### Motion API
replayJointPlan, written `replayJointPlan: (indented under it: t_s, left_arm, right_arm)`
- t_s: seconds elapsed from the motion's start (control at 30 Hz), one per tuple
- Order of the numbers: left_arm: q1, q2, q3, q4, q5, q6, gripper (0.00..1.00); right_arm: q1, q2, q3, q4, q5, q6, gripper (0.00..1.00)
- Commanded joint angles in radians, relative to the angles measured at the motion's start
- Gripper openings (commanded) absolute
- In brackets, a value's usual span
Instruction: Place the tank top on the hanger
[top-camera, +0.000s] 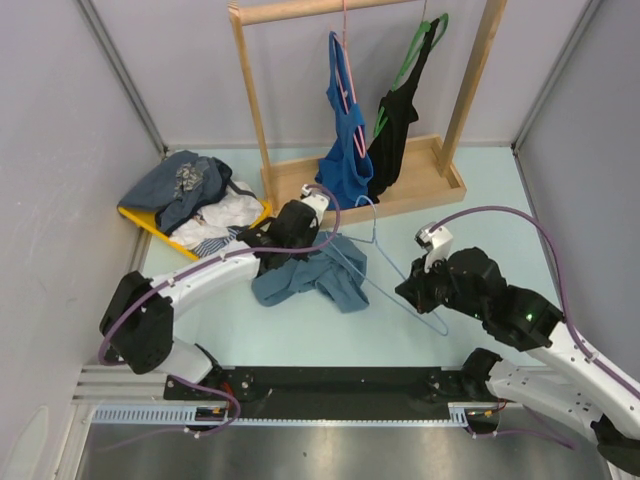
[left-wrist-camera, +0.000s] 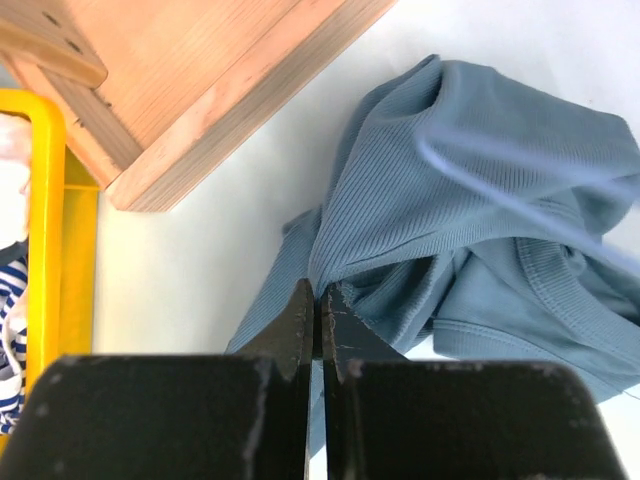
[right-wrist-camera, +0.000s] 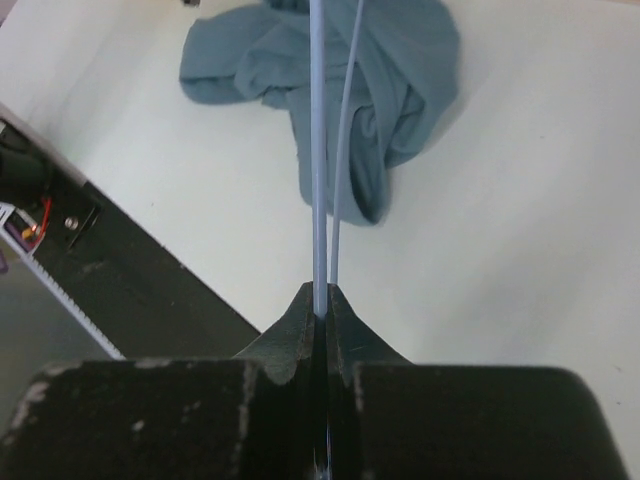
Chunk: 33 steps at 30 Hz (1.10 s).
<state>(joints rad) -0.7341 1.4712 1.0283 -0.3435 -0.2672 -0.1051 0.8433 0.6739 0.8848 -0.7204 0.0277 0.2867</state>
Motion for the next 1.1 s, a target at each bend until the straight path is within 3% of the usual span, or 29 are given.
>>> replayJointPlan:
  t_s: [0.0, 0.3, 1.07]
  left_arm:
    - [0.021, -0.045, -0.007, 0.024, 0.006, 0.001, 0.00]
    - [0.038, -0.057, -0.010, 0.034, 0.005, 0.004, 0.00]
    - [0.065, -0.015, -0.004, 0.040, -0.017, 0.008, 0.00]
  right_arm:
    - [0.023, -0.010, 0.011, 0.055, -0.090, -0.023, 0.00]
    - [0.092, 0.007, 0.008, 0.068, -0.069, -0.006, 0.00]
    - [0.129, -0.013, 0.032, 0.073, -0.035, 0.009, 0.00]
